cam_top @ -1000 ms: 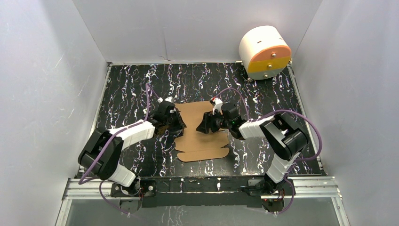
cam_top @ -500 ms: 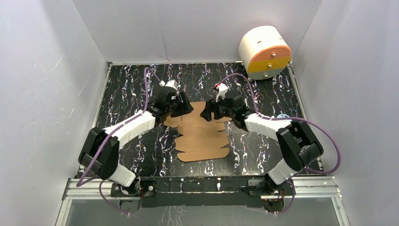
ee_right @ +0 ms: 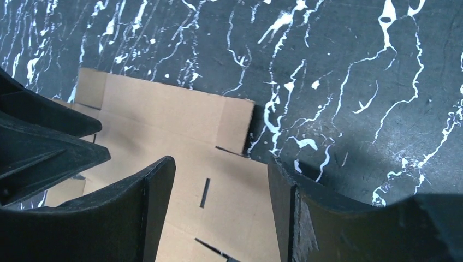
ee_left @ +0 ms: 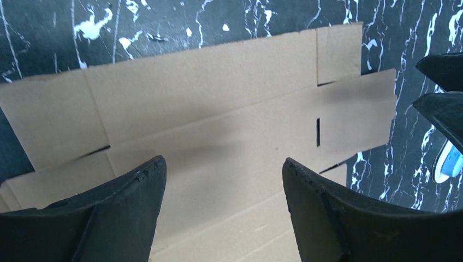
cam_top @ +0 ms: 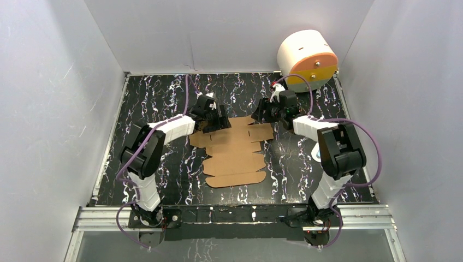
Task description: Fold the paper box
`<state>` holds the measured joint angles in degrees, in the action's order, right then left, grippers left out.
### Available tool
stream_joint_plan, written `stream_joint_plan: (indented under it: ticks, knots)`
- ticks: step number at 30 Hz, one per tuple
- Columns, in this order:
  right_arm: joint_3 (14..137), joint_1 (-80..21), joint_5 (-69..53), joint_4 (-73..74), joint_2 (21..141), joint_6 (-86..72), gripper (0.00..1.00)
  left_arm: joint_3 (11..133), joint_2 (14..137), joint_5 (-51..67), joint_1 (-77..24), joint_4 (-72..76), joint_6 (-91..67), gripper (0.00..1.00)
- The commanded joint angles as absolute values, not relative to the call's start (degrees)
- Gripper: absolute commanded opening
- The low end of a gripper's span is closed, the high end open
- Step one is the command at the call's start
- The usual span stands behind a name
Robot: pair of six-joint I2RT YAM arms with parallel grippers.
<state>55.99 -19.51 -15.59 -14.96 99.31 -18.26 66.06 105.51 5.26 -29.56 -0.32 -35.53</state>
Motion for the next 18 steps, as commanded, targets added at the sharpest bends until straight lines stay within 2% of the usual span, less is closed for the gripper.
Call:
stream_joint_plan:
  ticks: [1, 10, 18]
  knots:
    - [59.82, -18.41, -18.65, -16.17, 103.21, -19.94, 0.71, 69.11, 106.40, 7.92, -28.66, -0.30, -33.46, 0.76]
    - [63.66, -18.11, -20.95, -17.74, 110.58, -20.83, 0.64, 68.11, 109.42, 9.61, -28.66, -0.28, -33.31, 0.76]
    - [65.99, -18.49, -23.03, -17.68, 113.57, -21.23, 0.41, 66.95, 108.97, 10.16, -28.65, -0.28, -33.31, 0.76]
